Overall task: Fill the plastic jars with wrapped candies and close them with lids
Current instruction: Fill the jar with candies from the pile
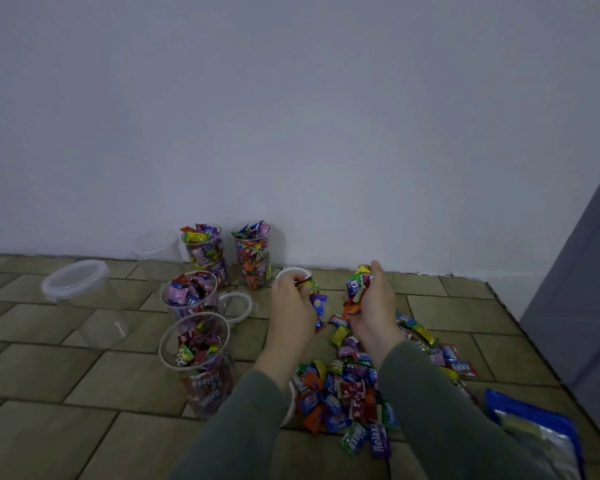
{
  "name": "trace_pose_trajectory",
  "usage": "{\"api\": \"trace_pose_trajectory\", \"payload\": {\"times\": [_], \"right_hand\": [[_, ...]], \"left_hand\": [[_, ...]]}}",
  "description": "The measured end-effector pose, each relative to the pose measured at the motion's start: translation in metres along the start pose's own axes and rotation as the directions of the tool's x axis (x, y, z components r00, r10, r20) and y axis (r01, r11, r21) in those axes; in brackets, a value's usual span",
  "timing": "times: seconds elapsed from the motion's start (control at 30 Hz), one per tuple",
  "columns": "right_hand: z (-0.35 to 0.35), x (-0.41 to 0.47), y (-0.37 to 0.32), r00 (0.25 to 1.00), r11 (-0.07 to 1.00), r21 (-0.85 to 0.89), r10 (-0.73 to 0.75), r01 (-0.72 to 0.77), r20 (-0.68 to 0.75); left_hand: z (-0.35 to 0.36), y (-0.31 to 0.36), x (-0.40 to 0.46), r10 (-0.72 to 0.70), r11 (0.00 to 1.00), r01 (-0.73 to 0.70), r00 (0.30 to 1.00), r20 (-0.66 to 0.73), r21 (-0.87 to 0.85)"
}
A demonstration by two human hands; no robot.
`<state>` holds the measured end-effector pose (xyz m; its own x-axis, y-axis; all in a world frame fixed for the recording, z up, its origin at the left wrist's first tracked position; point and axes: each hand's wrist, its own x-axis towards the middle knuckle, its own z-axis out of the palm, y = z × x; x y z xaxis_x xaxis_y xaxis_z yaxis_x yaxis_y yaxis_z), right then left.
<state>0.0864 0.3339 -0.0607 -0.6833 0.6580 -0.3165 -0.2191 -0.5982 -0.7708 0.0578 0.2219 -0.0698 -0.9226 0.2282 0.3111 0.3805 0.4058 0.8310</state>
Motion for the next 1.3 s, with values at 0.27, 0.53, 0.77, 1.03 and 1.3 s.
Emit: {"api": "trace_pose_trajectory", "payload": {"times": [0.27,0.53,0.77,1.03,1.3], "right_hand": [[0.02,-0.029,-0.001,1.0,0.994,0.105,0.026,-0.025,-0.01],[0.07,-0.06,0.025,0.996,0.986,0.152,0.053,-0.063,0.071],[0.111,-0.087,0.06,0.993,0.987,0.149,0.042,-0.058,0.111],[0.136,-0.113,0.086,0.997,0.989,0.129,-0.074,0.071,0.024],[0.132,-0.112,0.101,0.983,0.979,0.096,-0.176,0.179,-0.047]], "left_hand": [[-0.036,0.01,-0.001,0.017,1.0,-0.017,0.999,-0.029,-0.005],[-0.097,-0.002,0.006,0.125,0.992,-0.125,0.985,-0.119,0.009],[-0.141,-0.037,0.009,0.116,0.993,-0.113,0.977,-0.18,0.023],[-0.163,-0.075,0.002,0.305,0.952,-0.304,0.949,-0.082,0.025],[-0.161,-0.095,-0.006,0.318,0.94,-0.315,0.948,0.001,-0.129]]}}
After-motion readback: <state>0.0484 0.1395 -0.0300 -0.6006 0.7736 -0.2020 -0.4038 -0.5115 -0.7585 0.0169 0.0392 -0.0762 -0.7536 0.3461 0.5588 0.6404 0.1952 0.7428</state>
